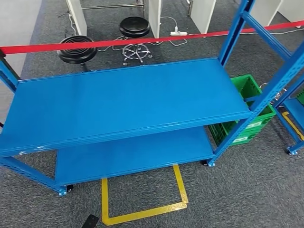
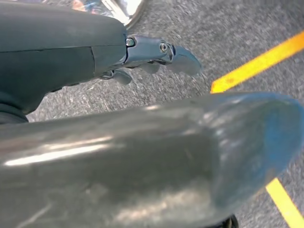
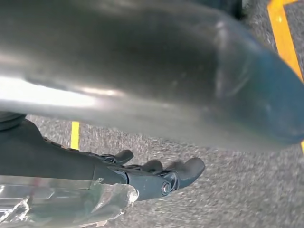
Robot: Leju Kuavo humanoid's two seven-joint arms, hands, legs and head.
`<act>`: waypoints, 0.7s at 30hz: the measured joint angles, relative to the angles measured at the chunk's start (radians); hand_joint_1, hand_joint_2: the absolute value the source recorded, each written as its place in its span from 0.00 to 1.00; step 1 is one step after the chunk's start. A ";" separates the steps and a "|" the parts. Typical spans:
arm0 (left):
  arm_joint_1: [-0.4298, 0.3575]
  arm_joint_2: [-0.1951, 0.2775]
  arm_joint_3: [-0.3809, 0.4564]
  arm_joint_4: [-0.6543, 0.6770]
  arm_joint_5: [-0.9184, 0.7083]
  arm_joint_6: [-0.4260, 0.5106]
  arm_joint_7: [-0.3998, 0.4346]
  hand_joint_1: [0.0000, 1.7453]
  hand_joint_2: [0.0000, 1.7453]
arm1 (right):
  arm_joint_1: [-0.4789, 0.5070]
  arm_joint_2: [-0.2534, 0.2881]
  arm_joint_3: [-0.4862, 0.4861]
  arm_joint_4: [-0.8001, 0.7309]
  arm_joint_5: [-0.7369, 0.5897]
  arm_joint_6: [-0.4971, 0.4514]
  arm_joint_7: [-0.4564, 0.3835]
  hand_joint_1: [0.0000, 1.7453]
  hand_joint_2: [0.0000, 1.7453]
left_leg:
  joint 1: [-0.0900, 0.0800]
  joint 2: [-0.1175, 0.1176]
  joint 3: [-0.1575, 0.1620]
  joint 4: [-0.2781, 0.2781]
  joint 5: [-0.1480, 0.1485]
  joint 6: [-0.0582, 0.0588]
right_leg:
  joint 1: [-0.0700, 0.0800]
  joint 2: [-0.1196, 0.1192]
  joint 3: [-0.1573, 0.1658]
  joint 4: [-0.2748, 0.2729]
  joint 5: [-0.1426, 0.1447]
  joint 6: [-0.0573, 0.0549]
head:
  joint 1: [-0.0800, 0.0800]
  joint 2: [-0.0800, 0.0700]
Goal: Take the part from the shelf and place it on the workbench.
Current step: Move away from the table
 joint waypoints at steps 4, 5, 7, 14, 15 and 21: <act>0.001 -0.001 0.001 0.000 -0.006 0.000 0.000 0.00 0.00 | 0.000 0.000 0.000 0.000 0.003 0.000 0.000 0.00 0.00 | -0.003 -0.057 0.024 0.002 -0.017 -0.009 | 0.000 0.054 0.032 -0.211 0.180 -0.018 | 0.000 0.000; 0.001 -0.001 0.001 0.001 -0.009 0.000 0.000 0.00 0.00 | 0.000 0.000 -0.001 0.000 0.004 0.000 0.000 0.00 0.00 | -0.002 -0.067 0.024 0.002 -0.018 -0.014 | 0.000 0.068 0.041 -0.241 0.197 -0.019 | -0.001 0.000; 0.004 -0.001 0.003 0.001 -0.015 0.001 0.000 0.00 0.00 | -0.001 0.000 -0.001 0.000 0.008 0.000 0.000 0.00 0.00 | 0.001 -0.084 0.023 -0.001 -0.016 -0.026 | 0.003 0.064 0.048 -0.253 0.202 -0.023 | -0.001 0.000; 0.000 0.001 0.013 0.001 -0.029 0.005 0.002 0.00 0.00 | -0.002 0.001 -0.003 0.000 0.014 -0.001 0.000 0.00 0.00 | 0.004 0.022 -0.100 0.246 -0.140 -0.065 | -0.005 -0.008 0.065 -0.271 0.208 -0.048 | -0.018 0.000; 0.001 0.001 0.015 0.001 -0.031 0.006 0.003 0.00 0.00 | -0.002 0.001 -0.005 0.000 0.012 0.000 0.000 0.00 0.00 | 0.007 0.024 -0.108 0.262 -0.135 -0.068 | -0.005 -0.015 0.066 -0.271 0.207 -0.048 | -0.018 0.000; -0.002 0.000 0.025 0.001 -0.040 0.016 0.014 0.00 0.00 | -0.007 0.001 -0.023 0.000 -0.004 0.003 0.008 0.00 0.00 | 0.010 0.037 0.048 -0.020 -0.019 -0.061 | -0.001 -0.024 0.073 -0.269 0.196 -0.032 | -0.018 0.000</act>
